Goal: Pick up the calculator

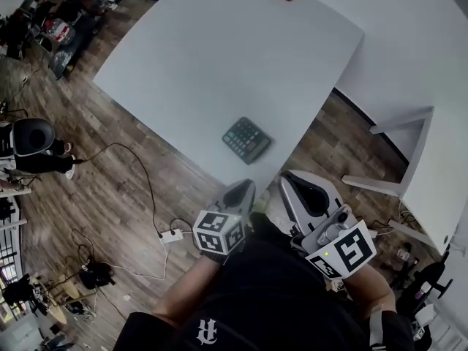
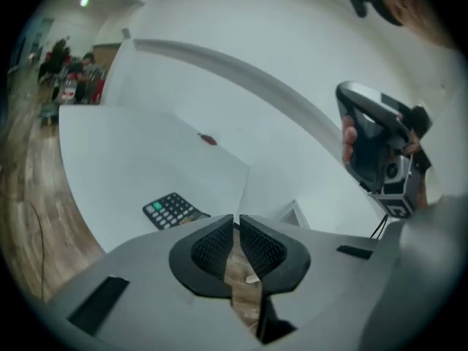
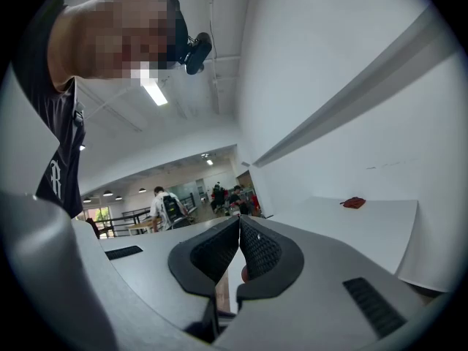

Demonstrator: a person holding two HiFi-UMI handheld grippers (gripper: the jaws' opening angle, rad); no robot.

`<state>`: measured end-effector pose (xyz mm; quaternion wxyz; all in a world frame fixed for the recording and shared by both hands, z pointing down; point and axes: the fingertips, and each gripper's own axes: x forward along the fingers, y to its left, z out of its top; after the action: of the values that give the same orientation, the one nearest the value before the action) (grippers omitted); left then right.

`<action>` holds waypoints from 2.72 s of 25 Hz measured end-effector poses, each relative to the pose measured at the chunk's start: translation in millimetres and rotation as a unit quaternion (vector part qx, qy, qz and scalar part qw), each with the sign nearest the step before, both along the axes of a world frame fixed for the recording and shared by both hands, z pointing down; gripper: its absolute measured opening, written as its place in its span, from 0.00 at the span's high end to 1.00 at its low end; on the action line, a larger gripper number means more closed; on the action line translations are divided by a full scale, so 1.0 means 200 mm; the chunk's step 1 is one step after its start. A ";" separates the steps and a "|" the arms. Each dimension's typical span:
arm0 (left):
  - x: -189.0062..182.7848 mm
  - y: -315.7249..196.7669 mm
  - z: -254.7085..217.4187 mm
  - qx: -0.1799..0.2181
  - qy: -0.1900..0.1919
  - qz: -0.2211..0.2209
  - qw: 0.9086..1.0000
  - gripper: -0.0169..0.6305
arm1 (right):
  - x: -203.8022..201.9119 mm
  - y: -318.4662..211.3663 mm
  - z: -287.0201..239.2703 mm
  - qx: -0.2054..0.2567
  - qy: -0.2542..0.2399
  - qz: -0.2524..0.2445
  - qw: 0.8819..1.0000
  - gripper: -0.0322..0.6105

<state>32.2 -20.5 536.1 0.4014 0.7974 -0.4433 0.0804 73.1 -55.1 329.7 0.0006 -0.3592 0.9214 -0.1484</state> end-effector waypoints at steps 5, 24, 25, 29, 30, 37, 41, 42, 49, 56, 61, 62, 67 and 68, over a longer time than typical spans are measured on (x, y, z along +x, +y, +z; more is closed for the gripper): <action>-0.01 -0.04 0.30 -0.134 0.123 -0.071 0.981 0.96 | -0.03 -0.12 0.06 -0.023 0.013 -0.002 1.000 0.93; -0.01 -0.14 0.80 -0.324 0.394 -0.195 0.838 0.77 | -0.14 -0.37 0.20 -0.085 0.022 -0.005 0.996 0.93; -0.01 -0.14 0.81 -0.327 0.398 -0.194 0.835 0.77 | -0.15 -0.38 0.21 -0.086 0.028 -0.005 0.996 0.93; 0.03 -0.16 0.86 -0.336 0.414 -0.192 0.824 0.76 | -0.15 -0.38 0.26 -0.093 0.044 -0.007 0.995 0.93; 0.04 -0.17 0.87 -0.337 0.419 -0.193 0.821 0.76 | -0.15 -0.39 0.25 -0.095 0.039 -0.006 0.995 0.93; 0.08 -0.22 0.92 -0.330 0.465 -0.196 0.798 0.77 | -0.12 -0.40 0.30 -0.103 0.051 -0.004 0.993 0.93; 0.07 -0.24 0.93 -0.323 0.498 -0.209 0.777 0.83 | -0.12 -0.39 0.31 -0.111 0.054 -0.007 0.992 0.93; 0.07 -0.25 0.92 -0.322 0.507 -0.212 0.771 0.86 | -0.12 -0.39 0.32 -0.112 0.055 -0.008 0.992 0.93; 0.04 -0.27 0.87 -0.301 0.505 -0.202 0.783 0.90 | -0.13 -0.36 0.33 -0.111 0.053 -0.009 0.992 0.93; -0.02 -0.29 0.75 -0.270 0.483 -0.179 0.814 0.90 | -0.11 -0.34 0.34 -0.101 0.057 -0.006 0.993 0.93; -0.09 -0.33 0.50 -0.226 0.472 -0.157 0.837 0.90 | -0.10 -0.31 0.29 -0.084 0.053 -0.006 0.995 0.93; -0.09 -0.34 0.44 -0.220 0.473 -0.154 0.839 0.90 | -0.09 -0.31 0.27 -0.078 0.051 -0.007 0.996 0.93; -0.14 -0.39 0.18 -0.184 0.468 -0.143 0.852 0.90 | -0.08 -0.30 0.16 -0.046 0.040 -0.008 0.998 0.93; -0.15 -0.39 0.13 -0.177 0.468 -0.140 0.855 0.90 | -0.08 -0.29 0.14 -0.040 0.039 -0.008 0.998 0.93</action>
<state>3.1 -99.2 562.2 0.7026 0.5863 -0.2881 -0.2822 57.5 -114.0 357.2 -0.0506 -0.3569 0.9170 -0.1711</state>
